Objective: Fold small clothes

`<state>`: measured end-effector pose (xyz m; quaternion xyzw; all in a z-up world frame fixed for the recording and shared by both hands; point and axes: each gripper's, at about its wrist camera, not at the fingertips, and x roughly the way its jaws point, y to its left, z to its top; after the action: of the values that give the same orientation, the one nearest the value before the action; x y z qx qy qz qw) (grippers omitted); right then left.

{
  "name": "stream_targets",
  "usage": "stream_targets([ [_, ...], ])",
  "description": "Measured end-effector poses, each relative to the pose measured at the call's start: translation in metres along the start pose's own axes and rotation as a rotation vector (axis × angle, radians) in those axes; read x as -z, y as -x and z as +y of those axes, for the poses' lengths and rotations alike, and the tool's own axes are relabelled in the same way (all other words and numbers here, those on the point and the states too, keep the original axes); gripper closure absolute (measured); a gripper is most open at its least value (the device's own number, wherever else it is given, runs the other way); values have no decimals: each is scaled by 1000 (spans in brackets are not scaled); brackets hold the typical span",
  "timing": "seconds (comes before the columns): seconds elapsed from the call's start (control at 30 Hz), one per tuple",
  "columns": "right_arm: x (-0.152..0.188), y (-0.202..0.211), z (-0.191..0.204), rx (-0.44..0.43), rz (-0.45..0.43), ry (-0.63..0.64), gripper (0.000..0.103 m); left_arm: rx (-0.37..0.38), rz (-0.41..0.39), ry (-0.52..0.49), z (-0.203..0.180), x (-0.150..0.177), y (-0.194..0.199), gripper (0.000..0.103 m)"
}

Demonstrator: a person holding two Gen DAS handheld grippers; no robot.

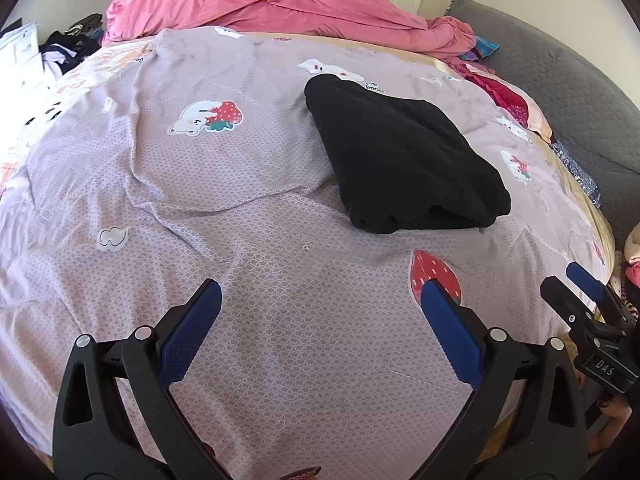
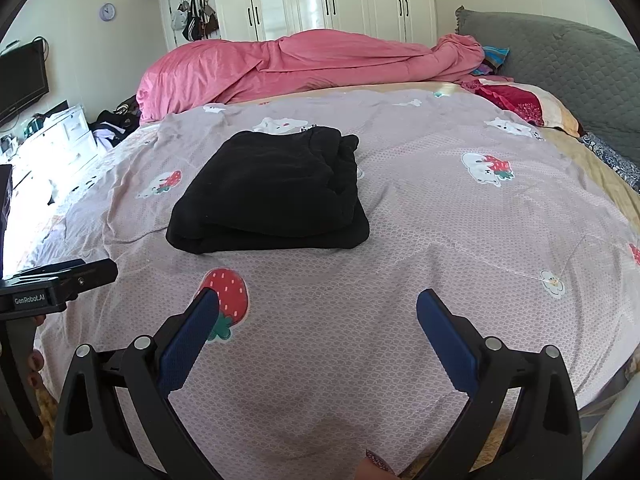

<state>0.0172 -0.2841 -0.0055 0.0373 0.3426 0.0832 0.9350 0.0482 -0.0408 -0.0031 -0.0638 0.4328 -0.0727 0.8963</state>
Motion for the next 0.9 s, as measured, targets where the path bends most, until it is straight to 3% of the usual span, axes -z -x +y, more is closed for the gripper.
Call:
stream_targets([
  [0.9,-1,3,2,-2,-2,-8,4,-39,-6,-9,-3,-1,6,9],
])
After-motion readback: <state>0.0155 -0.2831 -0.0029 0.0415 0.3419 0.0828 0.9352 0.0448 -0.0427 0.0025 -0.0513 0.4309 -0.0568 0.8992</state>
